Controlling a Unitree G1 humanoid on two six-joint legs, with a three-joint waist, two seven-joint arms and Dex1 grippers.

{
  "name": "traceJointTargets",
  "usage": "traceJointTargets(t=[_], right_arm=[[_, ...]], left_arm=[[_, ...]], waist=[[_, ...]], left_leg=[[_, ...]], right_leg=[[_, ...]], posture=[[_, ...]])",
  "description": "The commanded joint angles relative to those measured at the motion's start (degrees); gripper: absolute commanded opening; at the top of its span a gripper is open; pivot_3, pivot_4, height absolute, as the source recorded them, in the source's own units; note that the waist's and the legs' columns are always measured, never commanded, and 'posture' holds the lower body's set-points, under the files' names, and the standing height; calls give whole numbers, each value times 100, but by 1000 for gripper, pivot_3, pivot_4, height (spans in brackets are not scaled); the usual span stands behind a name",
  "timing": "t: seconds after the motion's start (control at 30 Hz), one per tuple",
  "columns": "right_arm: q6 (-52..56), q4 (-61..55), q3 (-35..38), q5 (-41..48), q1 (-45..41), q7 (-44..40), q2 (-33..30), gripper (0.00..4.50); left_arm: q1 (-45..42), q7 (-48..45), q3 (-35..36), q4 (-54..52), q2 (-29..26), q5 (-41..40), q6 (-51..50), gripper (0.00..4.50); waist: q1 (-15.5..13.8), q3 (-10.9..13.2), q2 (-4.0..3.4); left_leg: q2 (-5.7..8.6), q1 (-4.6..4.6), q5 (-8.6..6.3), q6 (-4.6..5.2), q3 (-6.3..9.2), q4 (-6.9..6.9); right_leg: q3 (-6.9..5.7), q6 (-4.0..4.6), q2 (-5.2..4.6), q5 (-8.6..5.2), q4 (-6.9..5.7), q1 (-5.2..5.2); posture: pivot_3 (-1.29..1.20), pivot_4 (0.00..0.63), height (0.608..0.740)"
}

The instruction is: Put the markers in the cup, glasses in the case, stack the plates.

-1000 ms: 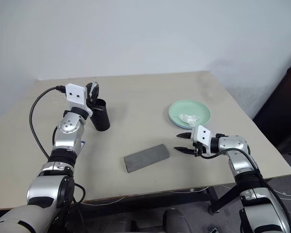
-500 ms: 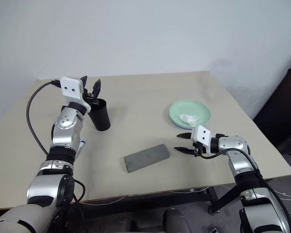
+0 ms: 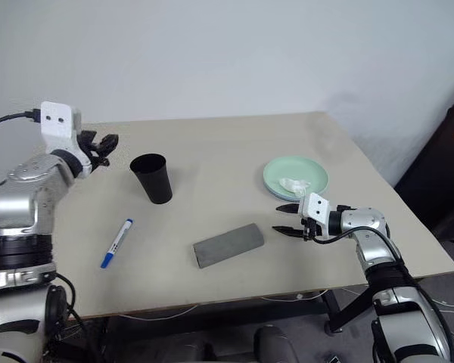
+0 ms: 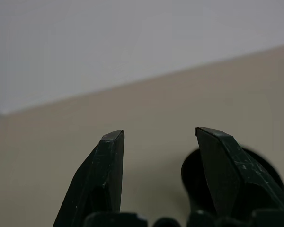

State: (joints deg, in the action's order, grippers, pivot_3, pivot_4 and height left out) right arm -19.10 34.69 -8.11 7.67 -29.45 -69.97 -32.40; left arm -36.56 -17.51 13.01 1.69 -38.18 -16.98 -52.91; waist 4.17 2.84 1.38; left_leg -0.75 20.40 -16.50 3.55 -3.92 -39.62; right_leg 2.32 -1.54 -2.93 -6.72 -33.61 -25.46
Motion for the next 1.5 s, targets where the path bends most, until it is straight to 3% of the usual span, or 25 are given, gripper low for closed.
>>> traceJointTargets(t=[0.03,0.47,0.9,1.13,1.3,1.5], right_arm=[[-154,68,66,-9,-270,-30,26,2609],[-241,181,57,-77,-391,-66,87,2609],[-194,10,67,-82,-271,2,51,2609],[-148,-114,93,-76,-180,56,23,2609],[-119,-164,97,-75,-151,80,7,2609],[-115,-133,75,-99,-208,108,28,2609]], left_arm=[[199,-115,-22,-446,-168,-135,-785,2478],[1613,-236,-531,-805,-290,90,-1313,2478],[2062,-227,-633,-704,5,122,-1423,2478],[2046,-308,-726,-638,21,139,-1309,223],[1905,-448,-826,-645,-37,181,-982,132],[1803,-1308,-1029,-1345,19,-111,280,132]], waist=[[1,0,0],[3,1,2],[-1,0,6],[0,0,5],[-4,0,5],[-4,1,7]], left_leg=[[0,-1,-1,0,1,0],[-2,-13,-2,-5,-1,31],[-1,-31,-6,-13,-4,41],[-2,-46,-12,-24,-10,41],[-2,-47,-9,-29,-11,41],[-2,-33,-10,-30,-11,41]], right_leg=[[0,0,0,0,0,-1],[4,4,-1,-2,0,-8],[7,5,-5,-2,-2,-5],[9,5,-5,-2,-4,4],[10,5,-5,-2,-4,4],[8,5,-9,-2,5,-1]], posture=[[0,0,740],[0,0,740],[0,0,740],[0,0,740],[0,0,740],[0,0,740]])
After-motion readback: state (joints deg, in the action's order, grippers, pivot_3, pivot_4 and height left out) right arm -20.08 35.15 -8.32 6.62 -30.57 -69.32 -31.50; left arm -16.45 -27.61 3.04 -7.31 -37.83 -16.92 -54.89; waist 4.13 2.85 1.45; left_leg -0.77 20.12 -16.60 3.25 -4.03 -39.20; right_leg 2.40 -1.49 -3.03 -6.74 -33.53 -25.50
